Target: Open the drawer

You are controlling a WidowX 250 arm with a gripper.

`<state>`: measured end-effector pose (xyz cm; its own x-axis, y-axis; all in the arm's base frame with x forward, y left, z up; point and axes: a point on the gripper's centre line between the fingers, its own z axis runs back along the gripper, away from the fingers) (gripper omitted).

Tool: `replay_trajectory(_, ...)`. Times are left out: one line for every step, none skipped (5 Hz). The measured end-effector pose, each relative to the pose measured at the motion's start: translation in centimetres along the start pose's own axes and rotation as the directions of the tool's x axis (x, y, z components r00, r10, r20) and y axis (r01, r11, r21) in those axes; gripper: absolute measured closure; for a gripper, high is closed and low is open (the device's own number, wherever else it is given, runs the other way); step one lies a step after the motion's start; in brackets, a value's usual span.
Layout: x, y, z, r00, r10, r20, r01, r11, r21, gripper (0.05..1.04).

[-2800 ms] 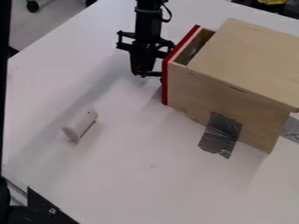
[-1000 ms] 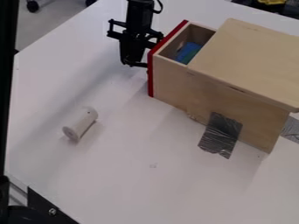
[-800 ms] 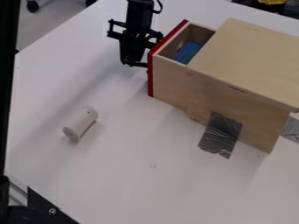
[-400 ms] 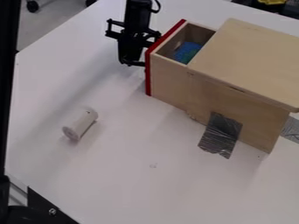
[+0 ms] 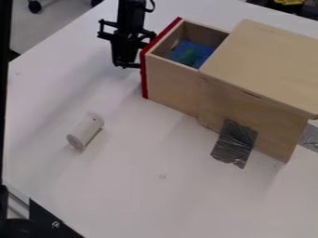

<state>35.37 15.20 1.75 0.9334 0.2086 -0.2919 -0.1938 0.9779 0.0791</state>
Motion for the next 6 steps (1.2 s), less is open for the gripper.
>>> replay_trajectory(-0.3,0.2,0.1,1.0,0.023,-0.018,-0.023,1.0,0.007,0.692)
replay_trajectory(-0.4,0.6,0.1,0.999,0.039,-0.022,-0.039,0.999,0.002,0.373)
replay_trajectory(-0.4,0.6,0.3,0.999,0.036,-0.022,-0.036,0.999,0.0,0.112)
replay_trajectory(-0.5,0.2,0.4,0.999,0.029,-0.031,-0.03,0.999,-0.029,0.083)
replay_trajectory(-0.7,-0.1,0.7,0.999,0.016,-0.031,-0.018,0.998,-0.054,0.083)
replay_trajectory(-1.5,-0.2,3.1,1.0,0.011,0.023,-0.009,0.998,-0.065,0.083)
